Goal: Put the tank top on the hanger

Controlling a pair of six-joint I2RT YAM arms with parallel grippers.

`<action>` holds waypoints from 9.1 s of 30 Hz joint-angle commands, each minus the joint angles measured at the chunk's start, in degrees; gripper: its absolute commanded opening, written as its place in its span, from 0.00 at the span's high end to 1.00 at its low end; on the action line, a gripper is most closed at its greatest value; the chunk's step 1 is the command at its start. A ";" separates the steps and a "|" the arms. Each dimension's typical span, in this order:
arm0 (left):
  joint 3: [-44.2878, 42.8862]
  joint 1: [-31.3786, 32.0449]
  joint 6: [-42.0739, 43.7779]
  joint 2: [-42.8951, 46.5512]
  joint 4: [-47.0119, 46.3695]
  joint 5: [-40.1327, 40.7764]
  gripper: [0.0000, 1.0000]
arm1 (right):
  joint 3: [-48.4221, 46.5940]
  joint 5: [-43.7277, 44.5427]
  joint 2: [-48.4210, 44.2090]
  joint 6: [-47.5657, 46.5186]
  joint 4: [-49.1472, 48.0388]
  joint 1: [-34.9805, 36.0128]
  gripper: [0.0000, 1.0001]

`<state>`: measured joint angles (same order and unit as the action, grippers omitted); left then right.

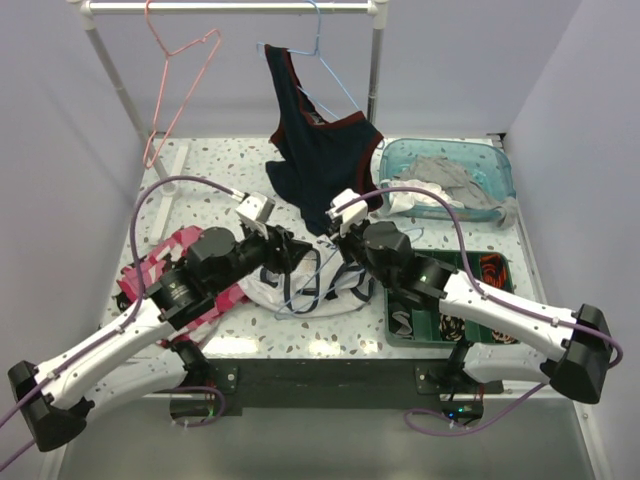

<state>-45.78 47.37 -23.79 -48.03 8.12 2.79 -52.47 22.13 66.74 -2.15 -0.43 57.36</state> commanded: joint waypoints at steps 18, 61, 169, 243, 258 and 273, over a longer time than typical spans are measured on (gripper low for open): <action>3.06 -6.07 -7.50 -21.66 6.57 -16.49 0.58 | 5.27 4.33 -9.08 0.31 0.25 0.47 1.00; 2.54 -9.57 -6.36 -20.45 5.75 -17.02 1.00 | 2.37 12.31 -6.10 -0.04 0.25 1.00 1.00; -38.43 -33.31 16.58 -9.46 23.88 -32.56 0.57 | -57.73 14.97 19.82 -7.87 14.65 2.49 1.00; -18.29 -19.60 21.24 -1.63 26.33 -35.92 0.46 | -46.67 1.51 15.61 0.66 19.06 2.58 1.00; -18.73 -14.86 21.42 -3.56 27.48 -31.97 0.78 | -47.02 2.13 16.76 -0.04 18.27 2.66 1.00; -14.87 -14.59 16.42 0.04 24.31 -27.76 1.00 | -43.95 0.55 14.91 0.48 16.95 2.58 0.38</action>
<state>-61.69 32.38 -4.95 -49.98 35.46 -26.24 -97.01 22.96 83.50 -1.69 20.32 59.86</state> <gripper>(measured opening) 0.113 0.515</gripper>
